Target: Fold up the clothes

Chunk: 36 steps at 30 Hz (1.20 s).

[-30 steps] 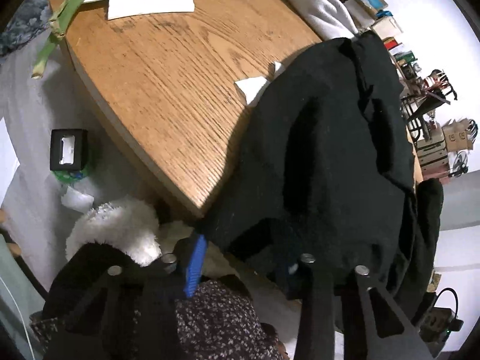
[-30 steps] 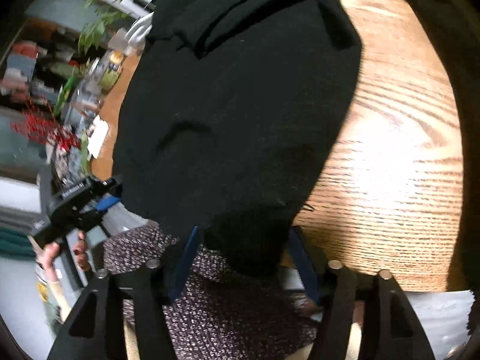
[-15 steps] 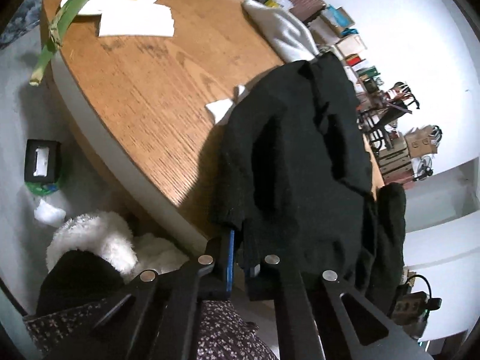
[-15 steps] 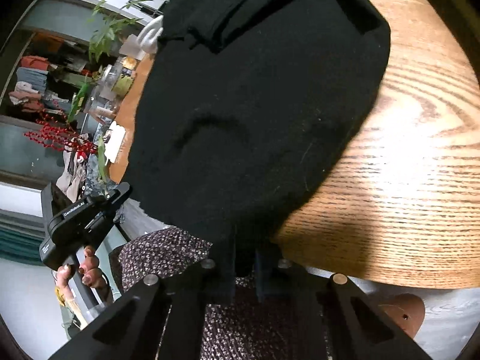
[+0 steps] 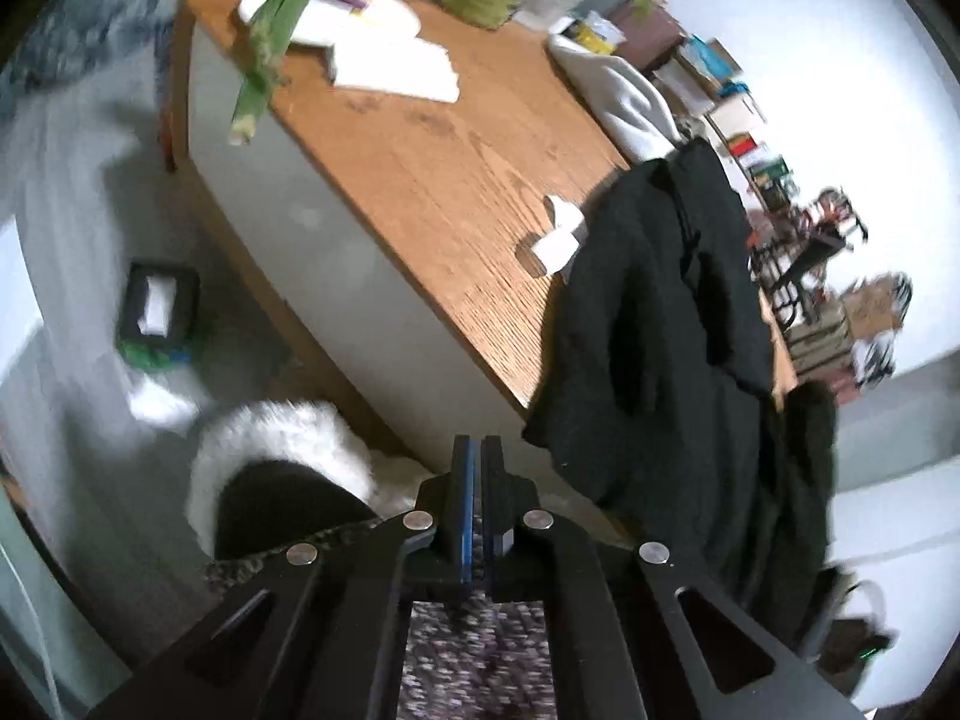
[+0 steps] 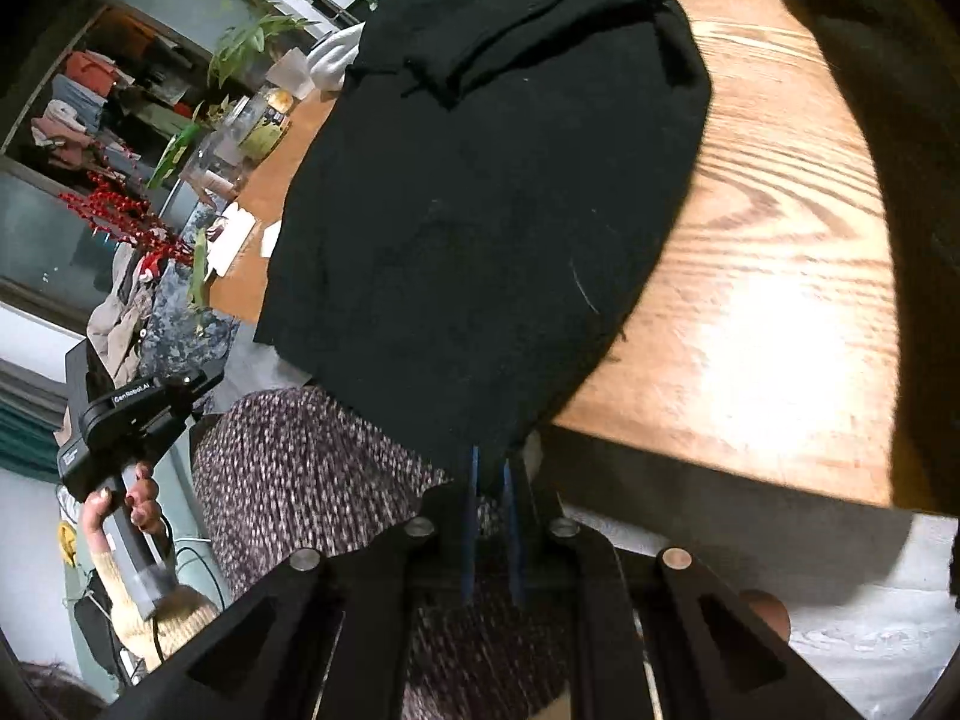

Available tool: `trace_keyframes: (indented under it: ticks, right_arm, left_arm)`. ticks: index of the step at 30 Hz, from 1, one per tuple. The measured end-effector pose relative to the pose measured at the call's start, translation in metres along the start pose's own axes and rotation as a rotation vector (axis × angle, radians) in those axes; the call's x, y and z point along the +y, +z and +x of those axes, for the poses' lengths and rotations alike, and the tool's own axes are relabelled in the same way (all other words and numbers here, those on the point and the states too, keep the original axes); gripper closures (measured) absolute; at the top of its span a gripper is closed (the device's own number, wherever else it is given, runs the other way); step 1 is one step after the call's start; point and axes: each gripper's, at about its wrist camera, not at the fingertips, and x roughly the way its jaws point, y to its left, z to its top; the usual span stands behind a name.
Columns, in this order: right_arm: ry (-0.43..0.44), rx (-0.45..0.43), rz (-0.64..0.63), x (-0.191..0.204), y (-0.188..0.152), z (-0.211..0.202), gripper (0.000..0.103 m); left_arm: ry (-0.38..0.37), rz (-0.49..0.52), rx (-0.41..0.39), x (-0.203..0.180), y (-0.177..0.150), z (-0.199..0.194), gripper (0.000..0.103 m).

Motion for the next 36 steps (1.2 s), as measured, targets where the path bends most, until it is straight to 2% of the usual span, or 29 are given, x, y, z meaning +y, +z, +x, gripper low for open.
trace_keyframes:
  ticks: [2, 3, 4, 5, 6, 7, 8, 12, 15, 17, 18, 19, 23, 25, 26, 28, 30, 32, 34, 36]
  right_arm:
    - [0.017, 0.006, 0.018, -0.006, -0.001, 0.000, 0.096]
    - [0.027, 0.008, 0.030, -0.009, 0.000, 0.001, 0.096]
    - [0.037, 0.010, 0.042, -0.012, 0.000, 0.001, 0.094]
    - [0.046, 0.011, 0.051, -0.014, 0.001, 0.002, 0.091]
    - [0.054, 0.009, 0.054, -0.013, 0.003, 0.002, 0.090]
    - [0.058, 0.001, 0.057, -0.013, 0.005, -0.001, 0.082]
    - [0.055, -0.010, 0.063, -0.015, 0.007, -0.003, 0.079]
    - [0.027, -0.031, 0.090, -0.025, 0.014, -0.009, 0.072]
    - [0.023, -0.016, 0.100, -0.026, 0.017, -0.003, 0.066]
    - [0.020, -0.004, 0.103, -0.027, 0.019, 0.001, 0.063]
    - [0.014, -0.002, 0.102, -0.026, 0.021, 0.003, 0.062]
    - [0.009, 0.000, 0.100, -0.025, 0.023, 0.005, 0.060]
    - [-0.001, 0.008, 0.067, -0.016, 0.029, 0.012, 0.051]
    - [-0.006, 0.012, 0.048, -0.011, 0.032, 0.015, 0.051]
    - [-0.009, 0.014, 0.038, -0.008, 0.034, 0.017, 0.051]
    - [-0.011, 0.022, 0.032, -0.004, 0.038, 0.021, 0.054]
    - [-0.003, 0.031, 0.044, -0.004, 0.042, 0.025, 0.066]
    - [-0.003, 0.035, 0.050, -0.005, 0.045, 0.029, 0.085]
    - [0.003, 0.042, 0.047, -0.005, 0.044, 0.028, 0.092]
    - [0.013, 0.049, 0.039, -0.005, 0.041, 0.026, 0.094]
  left_arm:
    - [-0.012, -0.052, 0.036, -0.001, 0.004, 0.007, 0.095]
    - [-0.009, -0.062, 0.046, -0.003, 0.004, 0.010, 0.080]
    - [-0.010, -0.065, 0.051, -0.008, 0.006, 0.015, 0.058]
    - [-0.017, -0.060, 0.055, -0.013, 0.006, 0.017, 0.051]
    - [-0.024, -0.056, 0.060, -0.017, 0.006, 0.019, 0.049]
    - [-0.031, -0.051, 0.064, -0.022, 0.006, 0.021, 0.049]
    - [-0.009, -0.038, 0.065, -0.029, 0.007, 0.025, 0.049]
    - [0.104, -0.021, 0.102, -0.042, 0.009, 0.047, 0.049]
    - [0.159, -0.030, 0.132, -0.043, 0.007, 0.064, 0.048]
    - [0.158, -0.004, 0.125, -0.047, 0.007, 0.066, 0.049]
    - [0.162, 0.021, 0.117, -0.051, 0.007, 0.065, 0.055]
    - [0.154, 0.043, 0.107, -0.053, 0.007, 0.064, 0.065]
    - [0.130, 0.058, 0.089, -0.049, 0.003, 0.054, 0.077]
    - [0.116, 0.065, 0.077, -0.045, 0.001, 0.048, 0.096]
    - [0.089, 0.068, 0.068, -0.044, 0.000, 0.043, 0.096]
    - [0.034, 0.074, 0.051, -0.041, 0.000, 0.033, 0.097]
    - [-0.016, 0.085, 0.037, -0.042, -0.001, 0.025, 0.097]
    - [-0.085, 0.088, 0.039, -0.043, 0.000, 0.019, 0.097]
    - [-0.154, 0.090, 0.041, -0.043, 0.001, 0.014, 0.097]
    - [-0.201, 0.086, 0.040, -0.040, 0.001, 0.003, 0.097]
